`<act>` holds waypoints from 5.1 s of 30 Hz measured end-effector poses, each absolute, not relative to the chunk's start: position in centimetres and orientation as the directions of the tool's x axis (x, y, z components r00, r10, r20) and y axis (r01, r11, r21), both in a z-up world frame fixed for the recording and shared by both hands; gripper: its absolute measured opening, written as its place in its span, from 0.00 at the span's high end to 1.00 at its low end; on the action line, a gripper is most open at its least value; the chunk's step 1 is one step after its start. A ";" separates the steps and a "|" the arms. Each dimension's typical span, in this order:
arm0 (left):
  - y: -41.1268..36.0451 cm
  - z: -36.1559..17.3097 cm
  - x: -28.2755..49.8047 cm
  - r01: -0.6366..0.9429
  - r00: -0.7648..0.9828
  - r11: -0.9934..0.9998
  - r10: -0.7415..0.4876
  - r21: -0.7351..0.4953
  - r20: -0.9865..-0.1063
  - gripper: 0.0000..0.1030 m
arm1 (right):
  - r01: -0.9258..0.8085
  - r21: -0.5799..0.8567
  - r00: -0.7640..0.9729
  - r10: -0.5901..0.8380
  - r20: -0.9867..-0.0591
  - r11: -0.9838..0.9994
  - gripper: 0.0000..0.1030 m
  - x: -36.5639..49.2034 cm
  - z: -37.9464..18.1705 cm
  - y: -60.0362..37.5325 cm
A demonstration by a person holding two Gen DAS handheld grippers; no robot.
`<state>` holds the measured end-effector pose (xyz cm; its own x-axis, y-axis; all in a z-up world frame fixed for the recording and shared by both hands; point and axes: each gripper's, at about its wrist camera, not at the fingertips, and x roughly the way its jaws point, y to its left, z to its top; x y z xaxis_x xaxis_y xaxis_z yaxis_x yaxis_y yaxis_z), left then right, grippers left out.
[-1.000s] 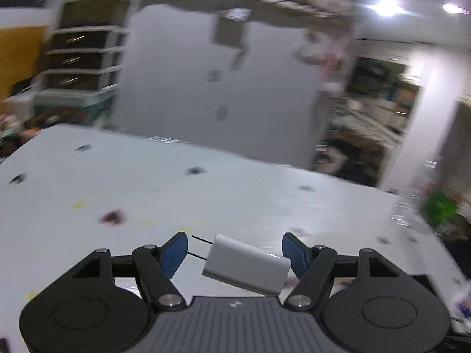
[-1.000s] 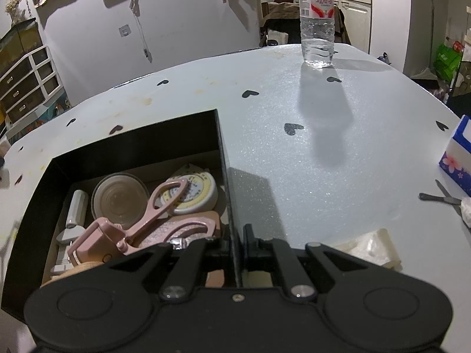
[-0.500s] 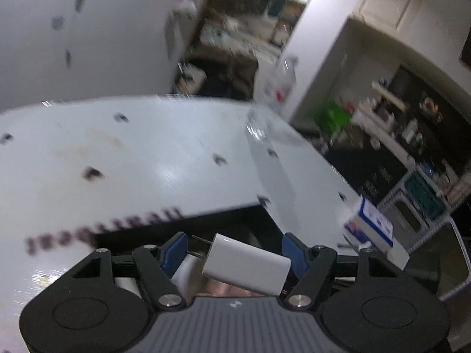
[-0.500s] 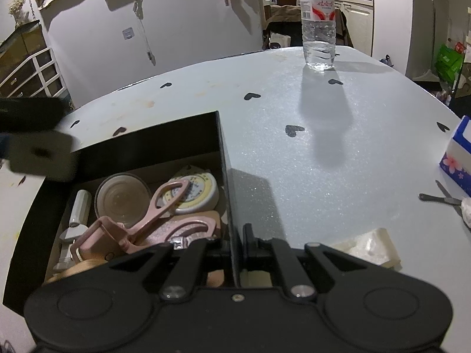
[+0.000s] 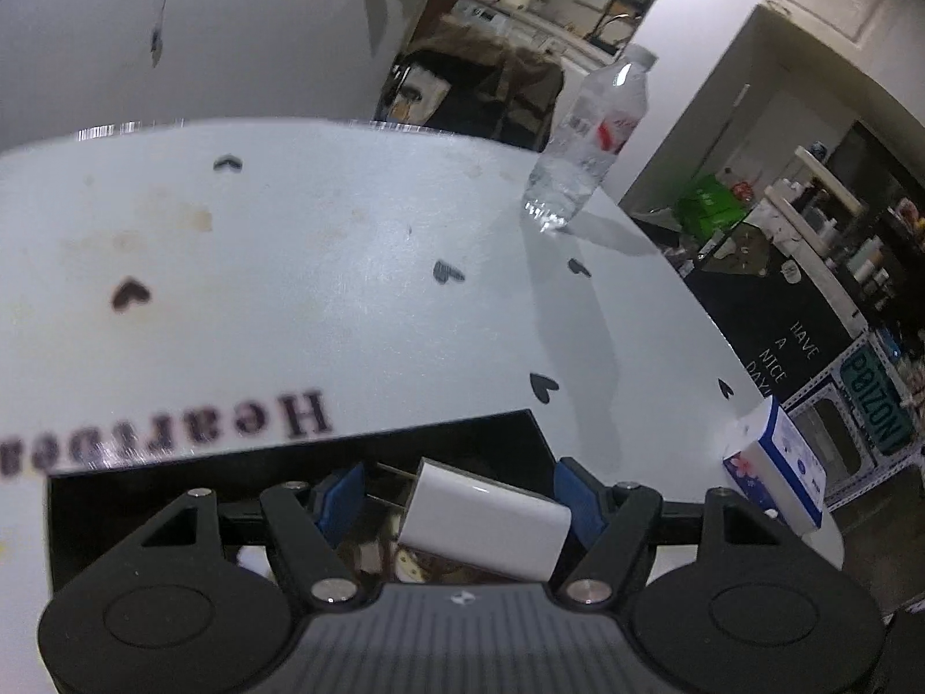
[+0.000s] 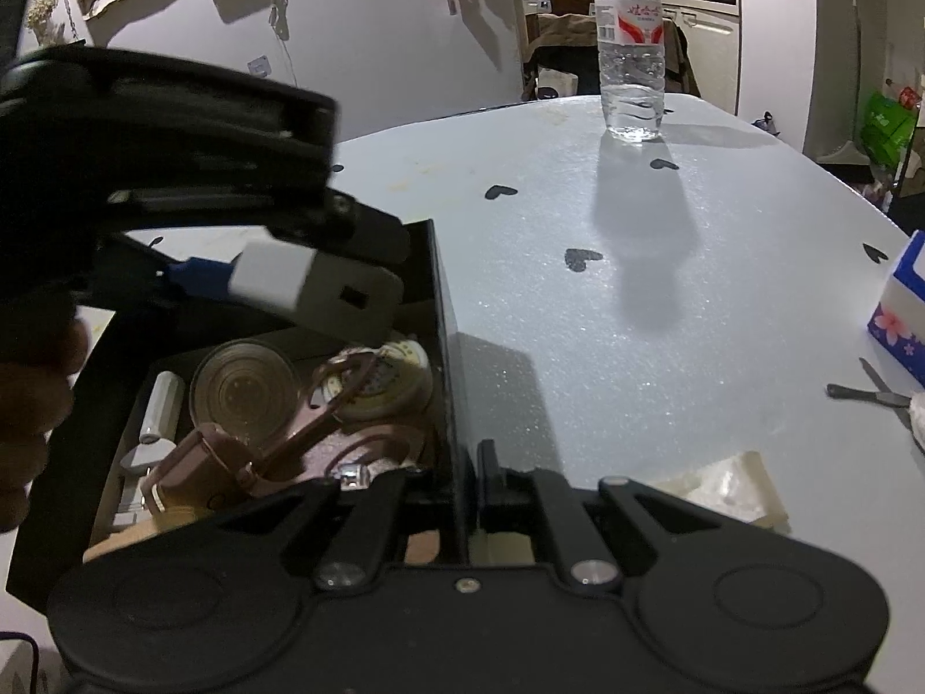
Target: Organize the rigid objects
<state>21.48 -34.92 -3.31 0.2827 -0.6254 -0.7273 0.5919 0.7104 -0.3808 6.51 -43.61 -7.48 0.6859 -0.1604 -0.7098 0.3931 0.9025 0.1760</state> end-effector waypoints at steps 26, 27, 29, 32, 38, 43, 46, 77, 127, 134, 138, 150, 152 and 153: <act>-33.4 -2.1 20.1 0.613 0.248 0.681 -0.647 -0.400 -0.721 0.15 | 0.393 0.190 0.691 -0.152 -0.706 0.900 0.94 6.5 -7.6 -43.9; -33.3 -1.8 19.8 0.620 0.247 0.675 -0.652 -0.400 -0.717 0.15 | 0.393 0.190 0.691 -0.152 -0.706 0.900 0.94 6.6 -7.6 -43.9; -33.0 -1.3 19.3 0.632 0.246 0.665 -0.660 -0.399 -0.710 0.15 | 0.393 0.191 0.692 -0.152 -0.706 0.900 0.94 6.6 -7.6 -43.9; -32.3 -0.2 18.4 0.652 0.252 0.649 -0.674 -0.393 -0.695 0.14 | 0.392 0.190 0.692 -0.152 -0.706 0.900 0.94 6.5 -7.6 -43.9; -30.4 1.7 16.5 0.681 0.298 0.642 -0.682 -0.352 -0.667 0.10 | 0.393 0.191 0.692 -0.153 -0.706 0.900 0.94 6.5 -7.6 -43.9; -28.5 2.7 15.0 0.693 0.338 0.648 -0.680 -0.317 -0.651 0.10 | 0.394 0.189 0.692 -0.155 -0.705 0.899 0.94 6.5 -7.5 -43.9; -27.0 3.0 14.2 0.686 0.370 0.665 -0.669 -0.295 -0.644 0.08 | 0.392 0.187 0.694 -0.156 -0.702 0.901 0.94 6.5 -7.5 -43.8; -16.5 0.4 5.7 0.482 0.729 0.866 -0.479 -0.132 -0.490 0.00 | 0.302 0.097 0.835 -0.214 -0.507 0.948 0.87 -2.0 -1.6 -39.3; -13.3 -0.4 -4.2 0.410 0.826 0.912 -0.380 -0.019 -0.416 0.00 | 0.364 -0.003 0.874 -0.343 -0.344 0.931 0.10 -13.8 -1.0 -34.3; -13.2 -0.4 -4.2 0.411 0.826 0.911 -0.381 -0.018 -0.416 0.00 | 0.360 0.002 0.877 -0.338 -0.341 0.933 0.10 -13.9 -1.0 -34.2; -13.2 -0.4 -4.2 0.411 0.826 0.912 -0.380 -0.019 -0.417 0.00 | 0.360 0.002 0.877 -0.337 -0.341 0.933 0.09 -13.9 -1.0 -34.2; -13.2 -0.3 -4.2 0.411 0.826 0.912 -0.380 -0.019 -0.417 0.00 | 0.363 -0.001 0.874 -0.341 -0.345 0.932 0.01 -14.0 -0.9 -34.1; -13.2 -0.3 -4.2 0.411 0.826 0.912 -0.381 -0.018 -0.416 0.00 | 0.362 -0.001 0.875 -0.341 -0.344 0.932 0.01 -14.0 -0.9 -34.1; -13.2 -0.3 -4.2 0.411 0.826 0.911 -0.381 -0.019 -0.416 0.00 | 0.362 -0.003 0.875 -0.341 -0.343 0.932 0.01 -14.0 -0.8 -34.1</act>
<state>-4.19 -13.22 -0.33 0.8257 -0.3809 -0.4160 0.4111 0.9114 -0.0187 -13.98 -34.08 -0.85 0.8753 -0.3405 -0.3433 0.3617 0.9323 -0.0026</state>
